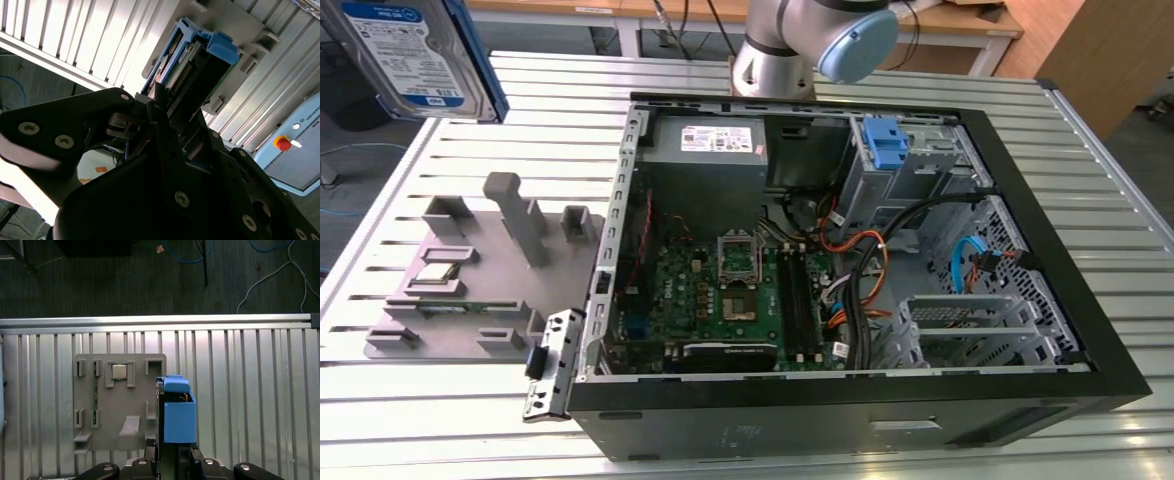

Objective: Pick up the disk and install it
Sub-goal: 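Pick up the disk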

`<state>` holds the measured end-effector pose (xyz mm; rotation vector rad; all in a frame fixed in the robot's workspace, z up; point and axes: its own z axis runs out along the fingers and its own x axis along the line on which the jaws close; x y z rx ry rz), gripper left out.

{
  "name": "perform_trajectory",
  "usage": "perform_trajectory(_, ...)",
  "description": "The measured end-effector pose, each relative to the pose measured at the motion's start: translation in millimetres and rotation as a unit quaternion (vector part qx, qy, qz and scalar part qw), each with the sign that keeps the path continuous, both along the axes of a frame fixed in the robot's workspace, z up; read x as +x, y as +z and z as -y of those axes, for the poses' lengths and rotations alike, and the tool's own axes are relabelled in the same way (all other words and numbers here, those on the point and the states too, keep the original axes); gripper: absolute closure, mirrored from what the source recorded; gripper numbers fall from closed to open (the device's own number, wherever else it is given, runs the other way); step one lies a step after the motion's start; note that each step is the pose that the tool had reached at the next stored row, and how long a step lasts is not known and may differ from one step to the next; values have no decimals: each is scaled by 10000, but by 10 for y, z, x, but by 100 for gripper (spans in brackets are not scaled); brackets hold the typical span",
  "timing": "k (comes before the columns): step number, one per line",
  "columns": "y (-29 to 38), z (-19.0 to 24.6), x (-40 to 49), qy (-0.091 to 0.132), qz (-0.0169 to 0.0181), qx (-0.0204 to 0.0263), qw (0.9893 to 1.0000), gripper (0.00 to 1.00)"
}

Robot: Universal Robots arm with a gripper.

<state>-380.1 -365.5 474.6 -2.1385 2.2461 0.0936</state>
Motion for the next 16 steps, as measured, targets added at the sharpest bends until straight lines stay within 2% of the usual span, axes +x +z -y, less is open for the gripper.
perform_trajectory(9, 0, 0, 111, 0, 0, 0, 10000, 65)
perform_trajectory(16, 0, 0, 260, 0, 0, 0, 10000, 65)
